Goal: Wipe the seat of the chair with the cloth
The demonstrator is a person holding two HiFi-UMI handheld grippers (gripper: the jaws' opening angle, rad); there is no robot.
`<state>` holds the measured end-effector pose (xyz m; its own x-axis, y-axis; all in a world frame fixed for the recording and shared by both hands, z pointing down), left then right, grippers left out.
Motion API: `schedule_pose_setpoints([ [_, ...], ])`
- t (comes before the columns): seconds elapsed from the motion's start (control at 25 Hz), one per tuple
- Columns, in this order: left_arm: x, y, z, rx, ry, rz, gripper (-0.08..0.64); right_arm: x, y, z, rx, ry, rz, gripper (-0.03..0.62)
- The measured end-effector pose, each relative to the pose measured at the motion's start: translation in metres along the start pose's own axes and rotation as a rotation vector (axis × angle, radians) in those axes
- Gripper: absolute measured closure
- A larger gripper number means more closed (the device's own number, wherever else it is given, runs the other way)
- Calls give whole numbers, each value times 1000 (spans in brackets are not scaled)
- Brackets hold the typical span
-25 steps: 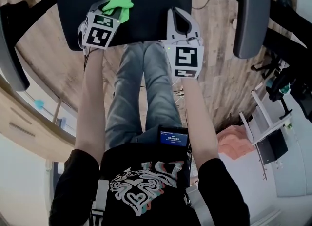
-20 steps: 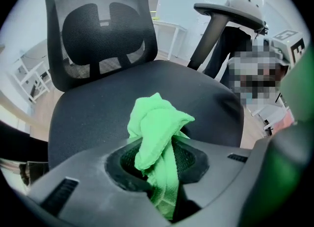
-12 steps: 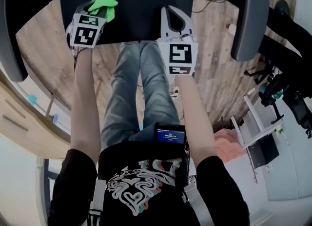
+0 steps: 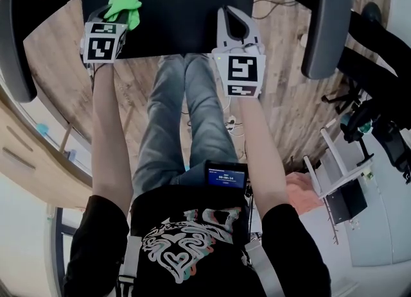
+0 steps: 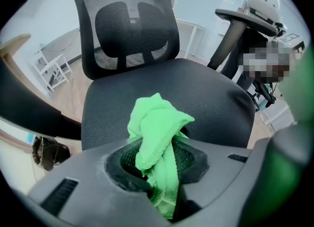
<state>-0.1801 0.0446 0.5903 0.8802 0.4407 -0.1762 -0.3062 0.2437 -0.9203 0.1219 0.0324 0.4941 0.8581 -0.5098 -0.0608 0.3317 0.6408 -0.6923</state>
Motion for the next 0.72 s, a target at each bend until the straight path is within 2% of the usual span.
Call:
schedule_pose_setpoints([
  [0.16, -9, 6, 6, 3, 27, -19, 454, -1, 1, 1, 1, -1, -3, 592],
  [0.72, -13, 5, 6, -5, 30, -34, 456, 0, 5, 9, -13, -10, 3, 592],
])
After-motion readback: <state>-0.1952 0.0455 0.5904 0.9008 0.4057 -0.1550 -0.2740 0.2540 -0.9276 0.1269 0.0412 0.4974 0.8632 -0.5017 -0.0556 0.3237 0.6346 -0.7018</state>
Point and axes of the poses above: the fingertips, and each gripper's own axes: y backward along the fingers, x to its right, z out of its underside, the point moved 8 cm from there along y, backward along the fingers, and after that the axes turned 5 degrees about z, right-handed, at the moved point
